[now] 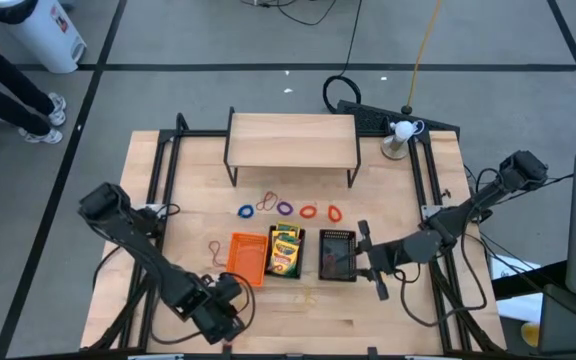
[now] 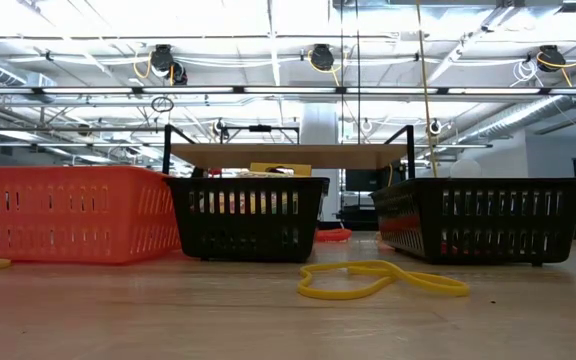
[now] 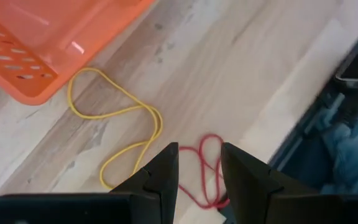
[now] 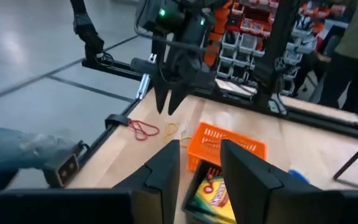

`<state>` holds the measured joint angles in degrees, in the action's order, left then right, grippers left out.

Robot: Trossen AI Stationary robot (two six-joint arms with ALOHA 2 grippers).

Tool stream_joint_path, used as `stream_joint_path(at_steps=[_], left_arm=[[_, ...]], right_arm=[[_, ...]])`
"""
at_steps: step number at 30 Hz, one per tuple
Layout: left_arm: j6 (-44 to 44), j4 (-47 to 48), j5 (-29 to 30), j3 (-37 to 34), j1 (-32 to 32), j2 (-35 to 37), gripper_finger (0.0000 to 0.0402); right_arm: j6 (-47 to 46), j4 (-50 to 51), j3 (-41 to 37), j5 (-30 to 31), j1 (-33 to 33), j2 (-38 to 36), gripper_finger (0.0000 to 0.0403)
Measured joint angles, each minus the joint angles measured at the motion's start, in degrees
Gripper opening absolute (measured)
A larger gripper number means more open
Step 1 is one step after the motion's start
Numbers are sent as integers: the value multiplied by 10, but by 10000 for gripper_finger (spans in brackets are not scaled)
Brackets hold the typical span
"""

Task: Pick & Place Office Desk Supplies
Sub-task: Put the yellow rubber band into the right black bin

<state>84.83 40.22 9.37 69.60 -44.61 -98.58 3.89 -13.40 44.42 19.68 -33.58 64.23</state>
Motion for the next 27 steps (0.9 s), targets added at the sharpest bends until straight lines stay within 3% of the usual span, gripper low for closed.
stream_joint_path(at_steps=[5, 12, 27], left_arm=[[10, -3, -20, 0, 8, -28, 120], [19, -11, -35, 0, 10, -58, 120], [17, -6, -29, 0, 13, -72, 120]], right_arm=[[56, -2, 0, 8, 3, -1, 105], [123, -38, 0, 102, 3, -2, 105], [57, -40, -17, 121, 3, -2, 105]])
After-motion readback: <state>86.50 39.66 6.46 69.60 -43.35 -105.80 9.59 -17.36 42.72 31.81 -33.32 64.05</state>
